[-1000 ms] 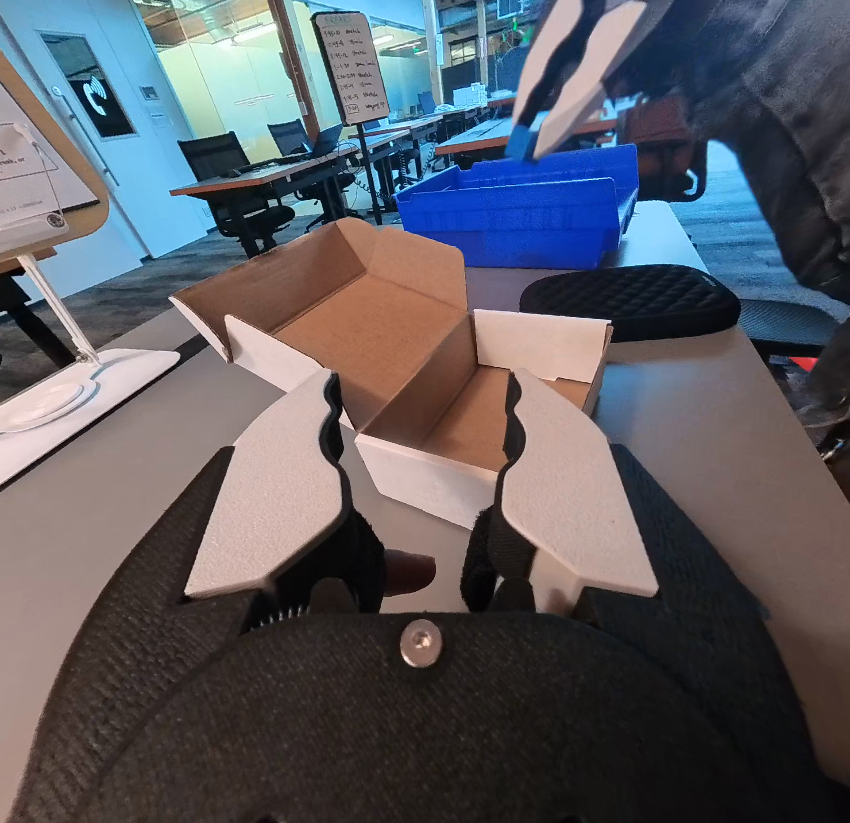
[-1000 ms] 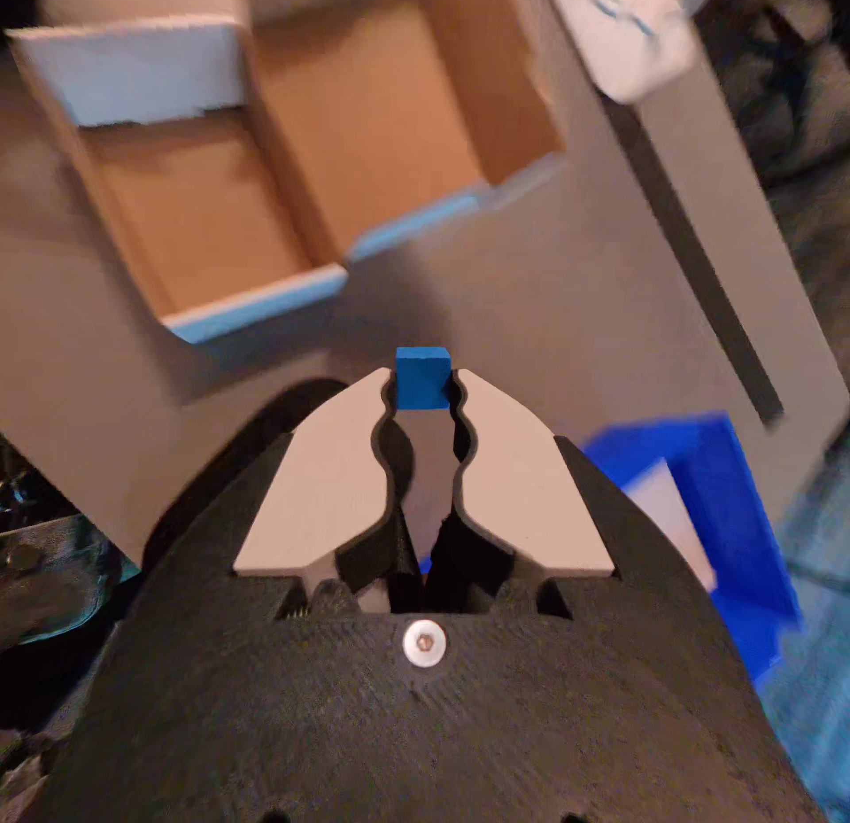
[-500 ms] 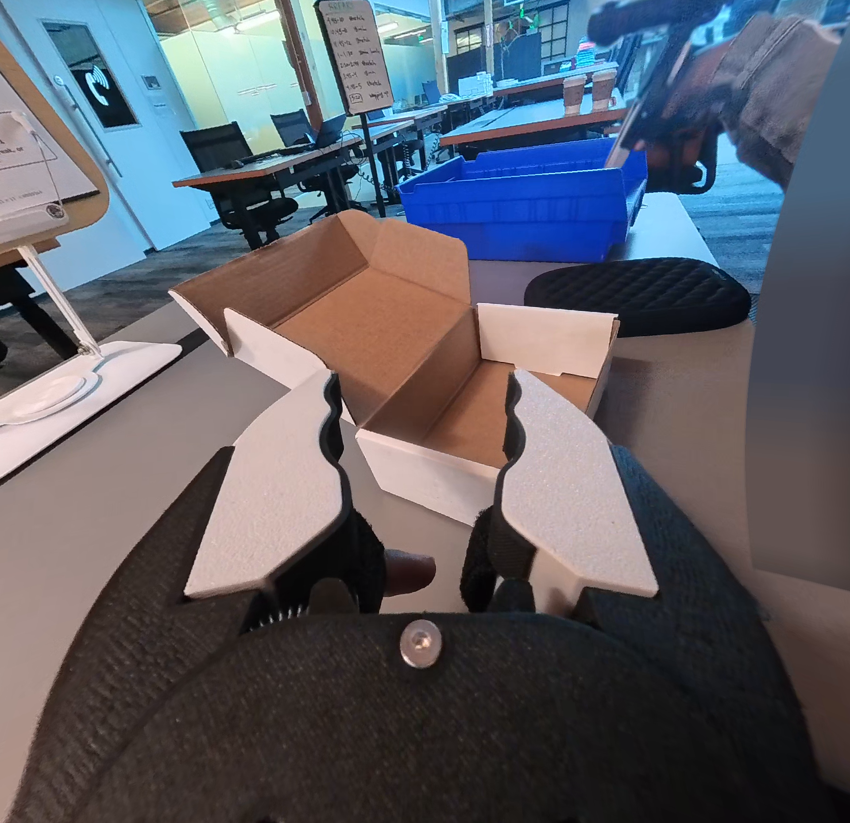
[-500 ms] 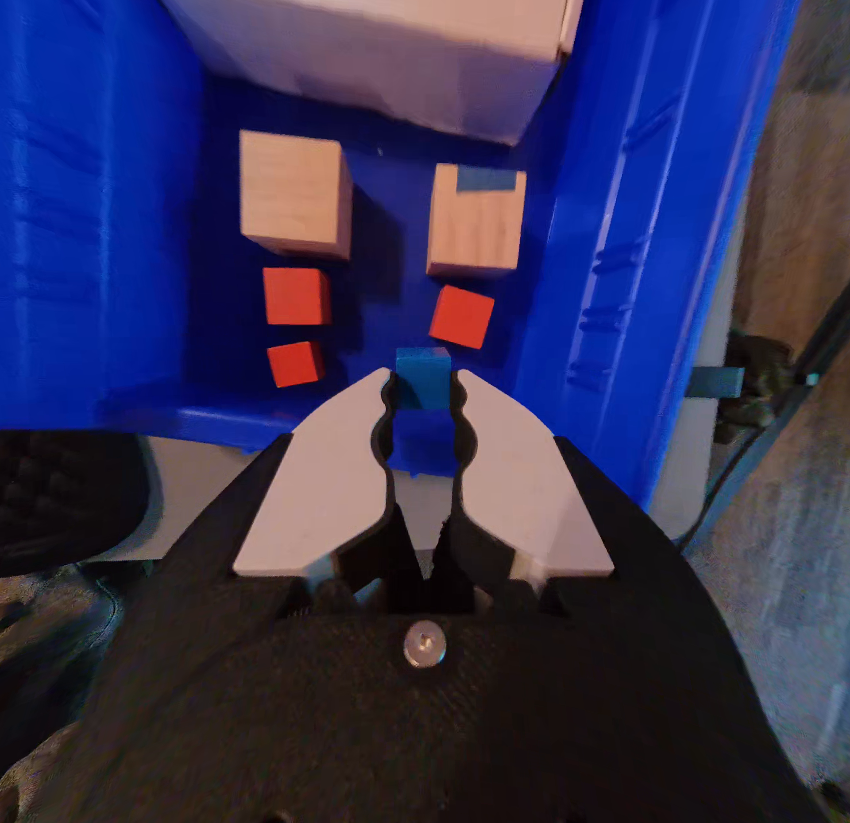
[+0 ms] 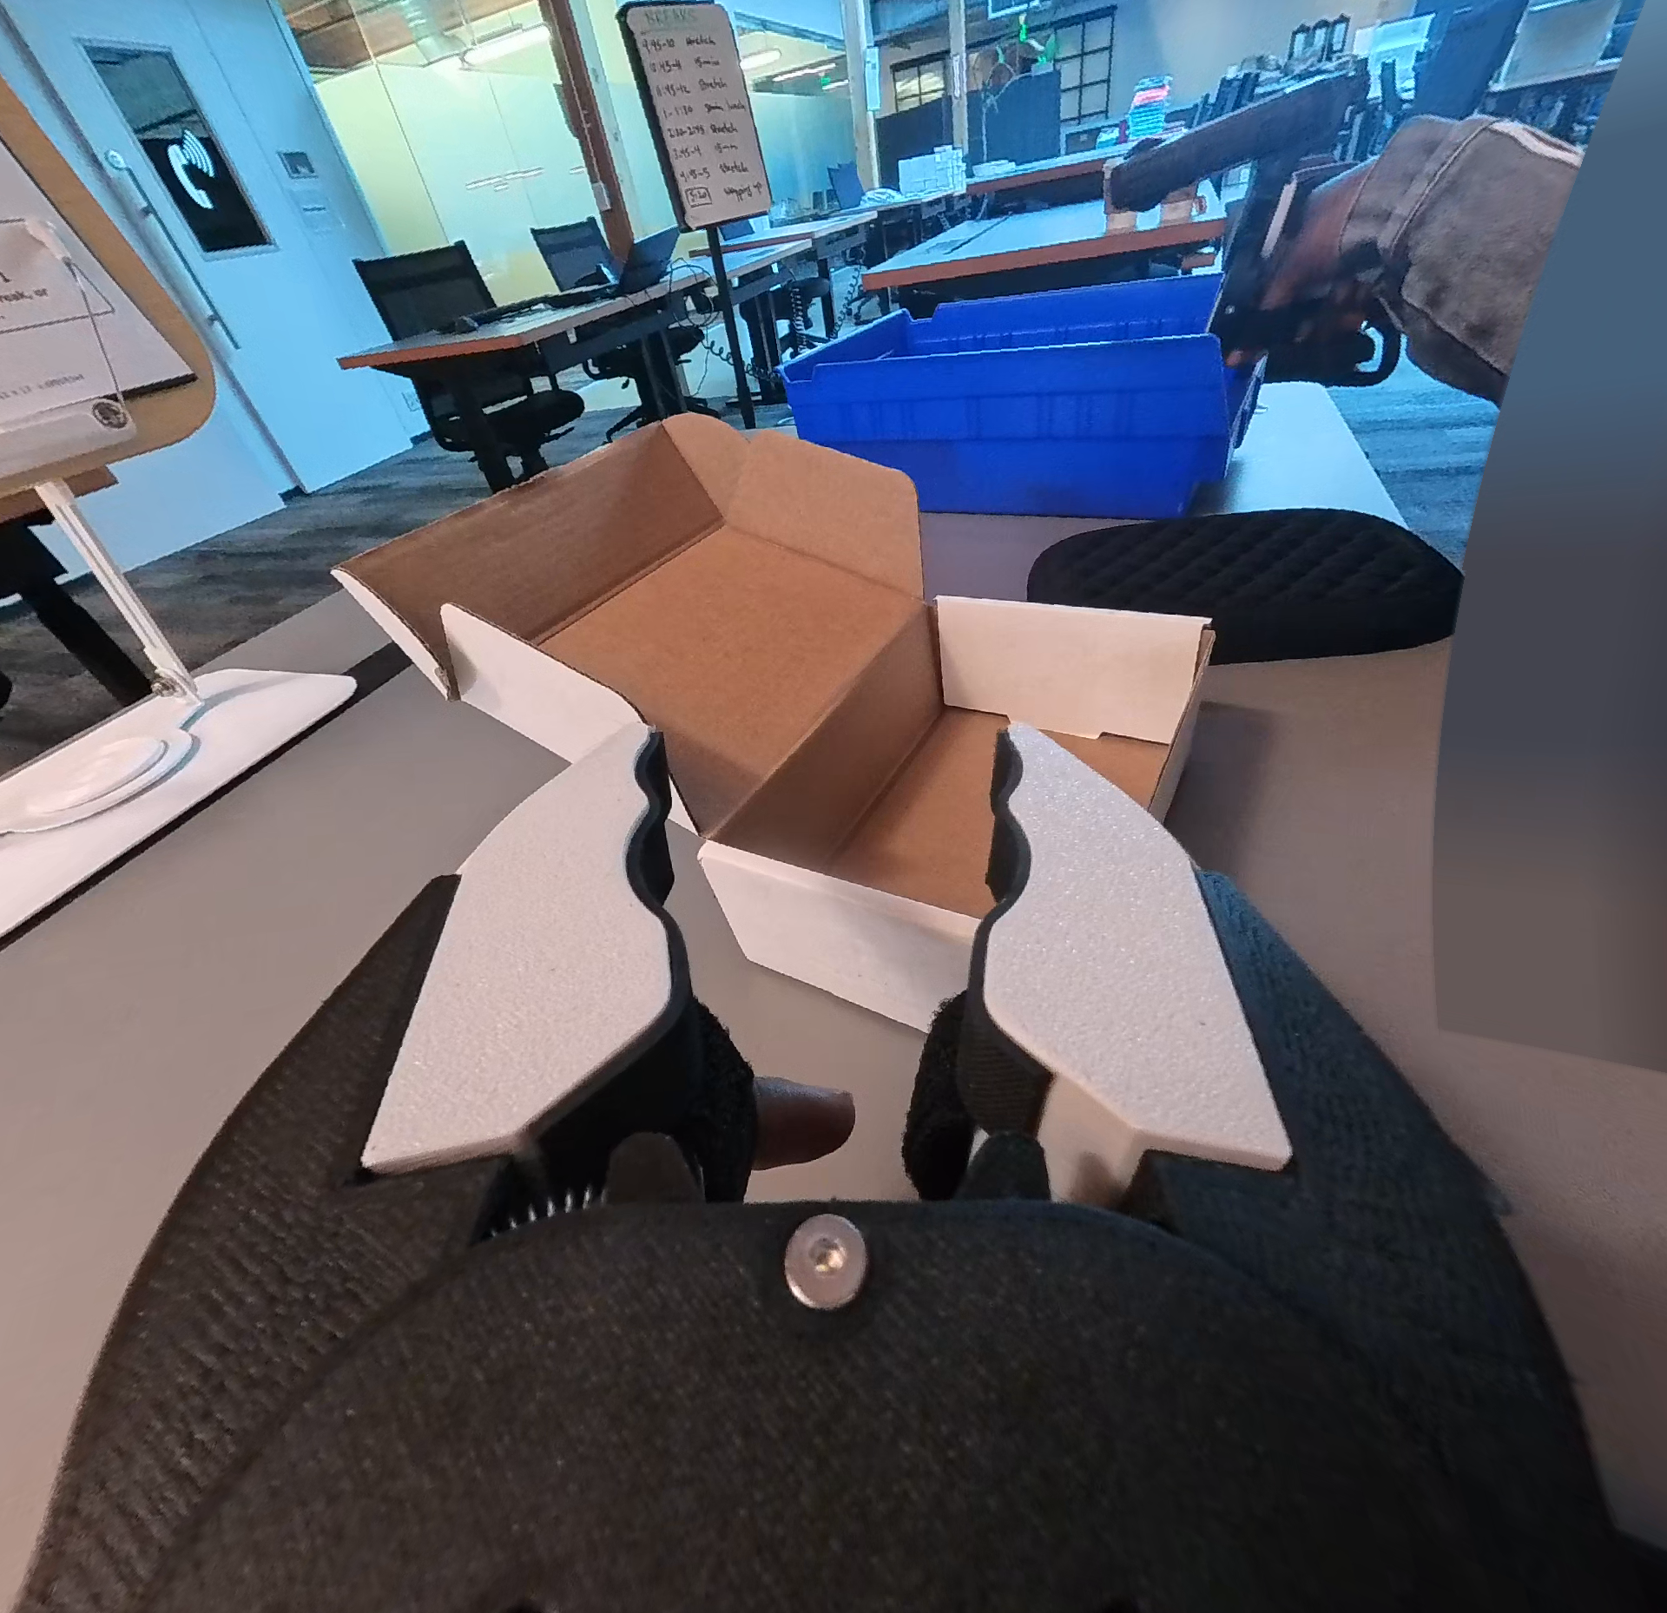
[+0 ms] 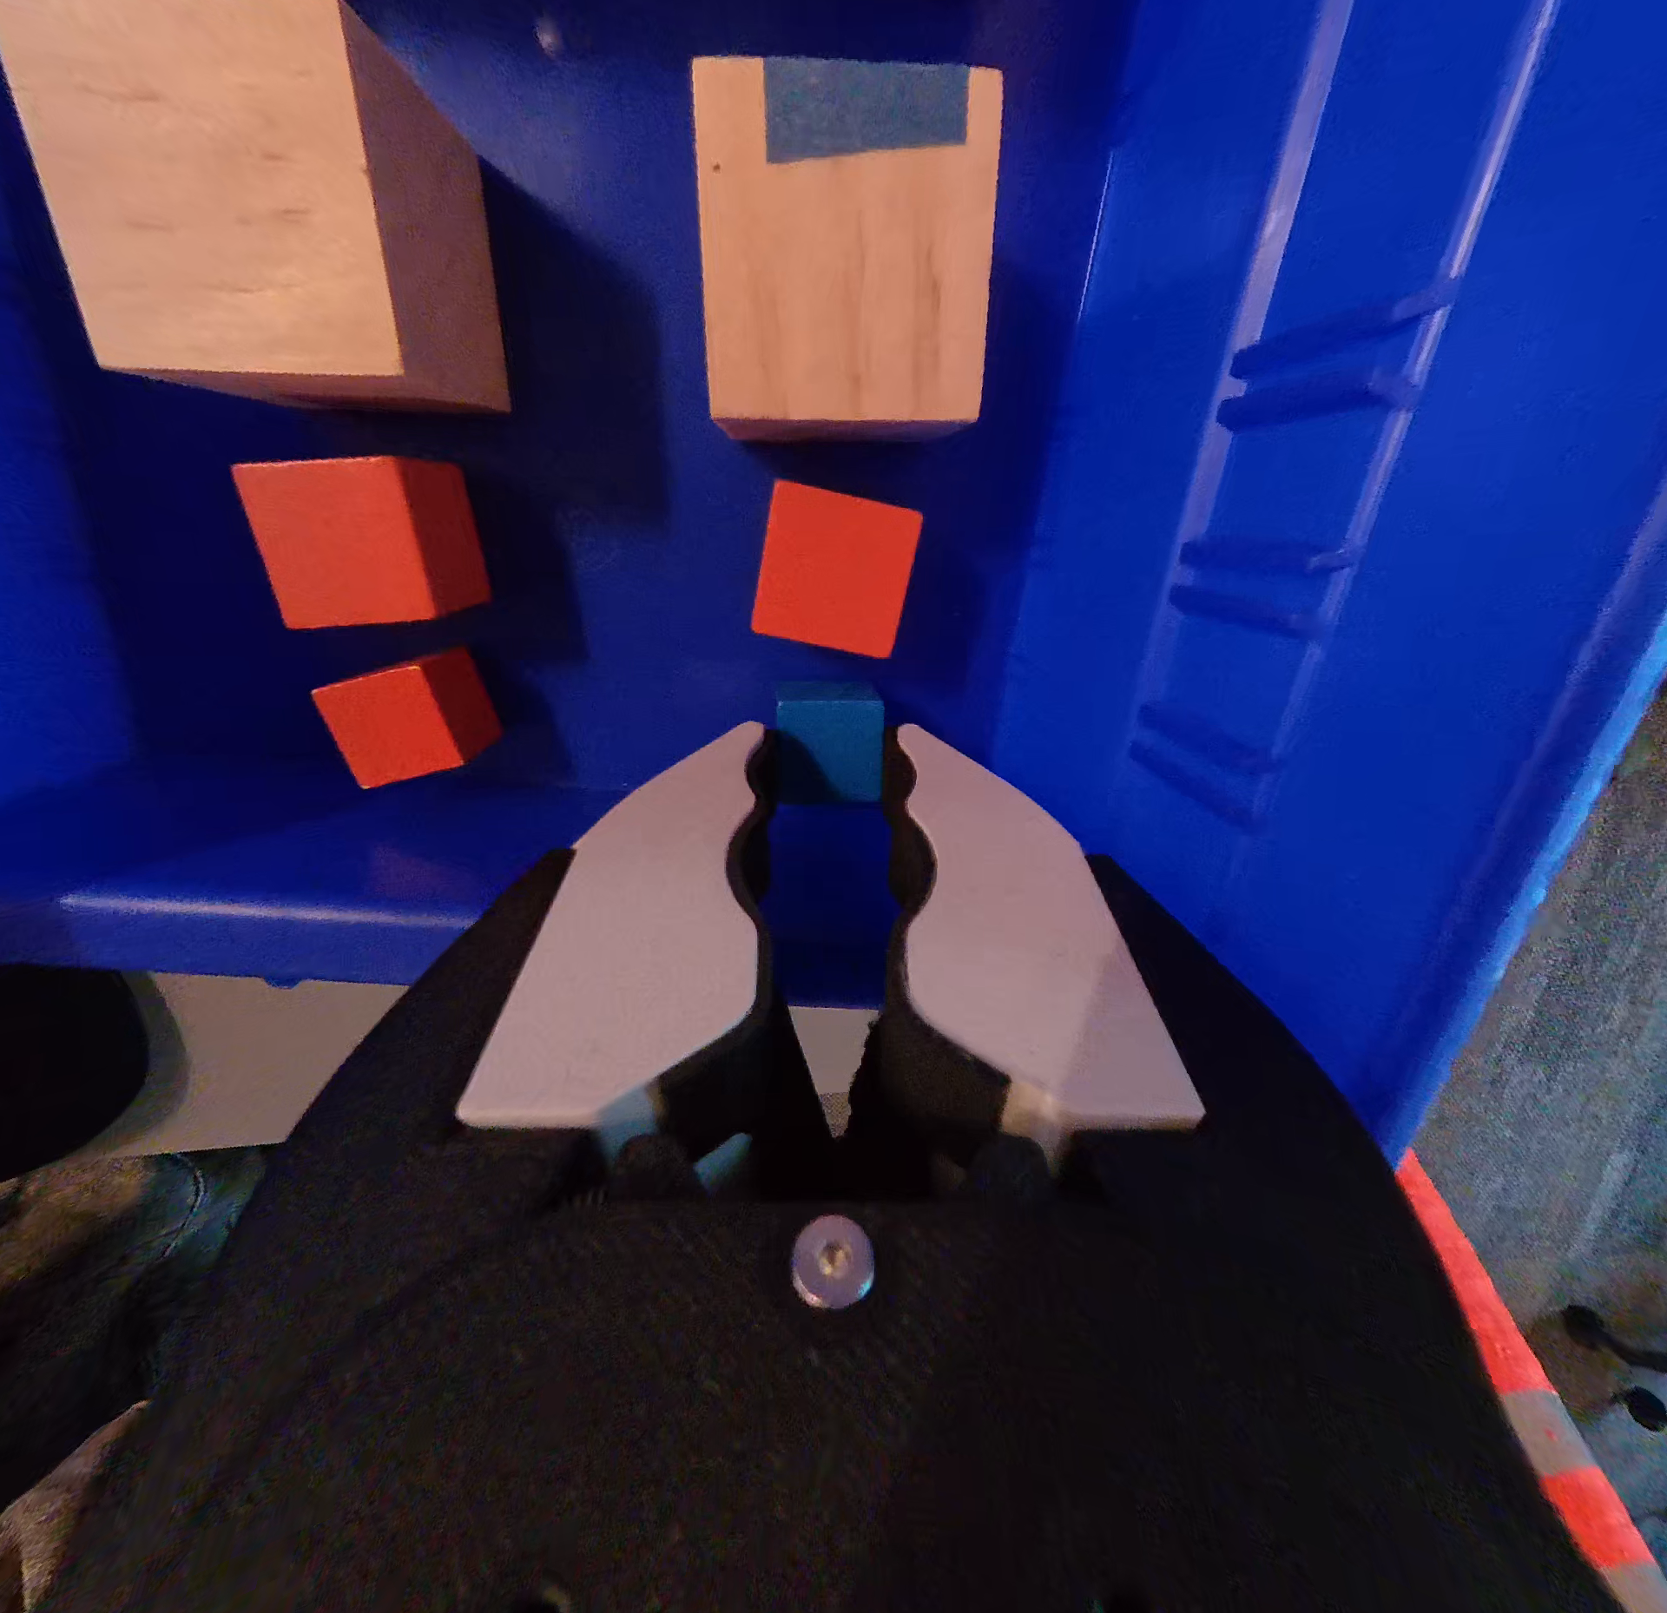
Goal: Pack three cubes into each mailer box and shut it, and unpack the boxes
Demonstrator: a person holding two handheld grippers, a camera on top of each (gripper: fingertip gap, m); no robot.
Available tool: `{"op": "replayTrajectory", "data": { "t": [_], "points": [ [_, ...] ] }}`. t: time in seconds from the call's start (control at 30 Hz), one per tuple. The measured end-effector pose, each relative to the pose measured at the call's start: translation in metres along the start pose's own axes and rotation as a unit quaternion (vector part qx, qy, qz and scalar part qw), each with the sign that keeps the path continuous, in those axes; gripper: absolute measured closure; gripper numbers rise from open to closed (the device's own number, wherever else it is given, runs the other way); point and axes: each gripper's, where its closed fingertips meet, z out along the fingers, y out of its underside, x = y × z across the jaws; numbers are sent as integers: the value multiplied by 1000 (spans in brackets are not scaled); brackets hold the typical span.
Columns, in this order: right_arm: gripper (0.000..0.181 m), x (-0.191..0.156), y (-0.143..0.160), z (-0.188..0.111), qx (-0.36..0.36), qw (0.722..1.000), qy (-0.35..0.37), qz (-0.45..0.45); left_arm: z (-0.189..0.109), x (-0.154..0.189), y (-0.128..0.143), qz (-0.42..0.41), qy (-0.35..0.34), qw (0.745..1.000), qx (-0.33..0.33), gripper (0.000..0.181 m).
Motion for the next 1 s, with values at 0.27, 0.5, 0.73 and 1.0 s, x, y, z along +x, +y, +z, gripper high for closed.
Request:
{"op": "replayTrajectory", "data": {
  "t": [0.27,0.5,0.73,1.0],
  "points": [
    [154,0,-7,-11,43,999,10,5,0,0,0,0,-1,1000,1,113],
    [144,-81,-54,-87,294,945,-109,-91,-2,-5,-3,-15,-10,1000,10,114],
    [136,-237,-74,-176,513,779,-253,-257,-16,-48,-11,-75,-122,989,42,146],
    [180,-321,-127,-84,430,813,-201,-337,0,-81,9,-91,-155,982,-64,178]
  ]
}}
